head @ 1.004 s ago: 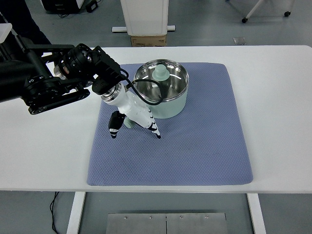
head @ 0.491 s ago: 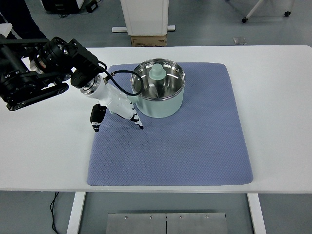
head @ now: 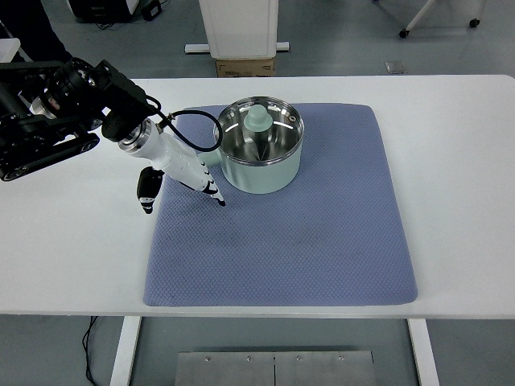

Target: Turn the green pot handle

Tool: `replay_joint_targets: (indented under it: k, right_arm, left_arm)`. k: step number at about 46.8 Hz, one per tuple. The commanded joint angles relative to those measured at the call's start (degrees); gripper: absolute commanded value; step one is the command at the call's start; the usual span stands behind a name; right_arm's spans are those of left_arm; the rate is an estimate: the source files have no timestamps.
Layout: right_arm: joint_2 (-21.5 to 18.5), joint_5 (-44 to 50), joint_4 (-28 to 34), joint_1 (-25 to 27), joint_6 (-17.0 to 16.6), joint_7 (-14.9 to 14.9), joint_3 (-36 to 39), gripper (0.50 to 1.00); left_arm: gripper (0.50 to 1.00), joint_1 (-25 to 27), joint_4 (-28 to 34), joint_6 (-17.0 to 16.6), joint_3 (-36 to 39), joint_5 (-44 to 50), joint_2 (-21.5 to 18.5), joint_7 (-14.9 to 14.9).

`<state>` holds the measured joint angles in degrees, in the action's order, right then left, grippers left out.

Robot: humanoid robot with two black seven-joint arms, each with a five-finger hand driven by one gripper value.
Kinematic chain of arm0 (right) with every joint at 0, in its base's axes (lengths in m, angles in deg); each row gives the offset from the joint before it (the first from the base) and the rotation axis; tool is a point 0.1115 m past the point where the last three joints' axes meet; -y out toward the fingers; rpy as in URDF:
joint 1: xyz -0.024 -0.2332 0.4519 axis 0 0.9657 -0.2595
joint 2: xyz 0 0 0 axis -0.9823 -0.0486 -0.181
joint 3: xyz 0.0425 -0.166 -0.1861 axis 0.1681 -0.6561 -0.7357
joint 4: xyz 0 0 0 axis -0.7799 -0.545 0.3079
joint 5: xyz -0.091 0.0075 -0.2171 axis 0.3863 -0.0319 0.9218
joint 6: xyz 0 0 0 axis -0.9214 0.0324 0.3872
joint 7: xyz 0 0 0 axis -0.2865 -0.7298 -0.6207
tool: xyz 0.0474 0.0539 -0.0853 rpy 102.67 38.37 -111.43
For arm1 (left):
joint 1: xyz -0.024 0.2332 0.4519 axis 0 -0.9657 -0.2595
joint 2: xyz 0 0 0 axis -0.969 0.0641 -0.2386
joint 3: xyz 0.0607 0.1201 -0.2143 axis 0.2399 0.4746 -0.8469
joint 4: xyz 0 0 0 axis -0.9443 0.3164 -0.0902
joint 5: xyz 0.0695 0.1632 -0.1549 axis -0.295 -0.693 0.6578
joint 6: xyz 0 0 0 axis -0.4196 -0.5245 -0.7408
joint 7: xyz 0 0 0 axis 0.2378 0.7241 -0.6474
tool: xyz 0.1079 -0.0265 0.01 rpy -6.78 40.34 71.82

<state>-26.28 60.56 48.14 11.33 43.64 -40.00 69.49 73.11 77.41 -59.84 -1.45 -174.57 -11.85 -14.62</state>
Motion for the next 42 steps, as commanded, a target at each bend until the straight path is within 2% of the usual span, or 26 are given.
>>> replay_joint_targets:
  k: [1,25,33,42]
  right_arm:
    - [0.0,0.0,0.0,0.0,0.0,0.01,0.12,1.0]
    - [0.0,0.0,0.0,0.0,0.0,-0.08,-0.05,1.0]
    - [0.0,0.0,0.0,0.0,0.0,0.01,-0.05,1.0]
    - [0.0,0.0,0.0,0.0,0.0,0.01,-0.05,1.0]
  left_arm:
    - [1.0,-0.14,-0.73,-0.1,0.03,-0.1,-0.1,-0.01]
    - [1.0,-0.49,-6.18,-0.54,0.03,-0.01,-0.54,-0.01]
    - [1.0,-1.46,-6.79,-4.5,0.2,-0.1,-0.62,-0.01]
    - [1.0,-1.72,-7.15,-4.59,0.56,-0.1,-0.62,-0.01]
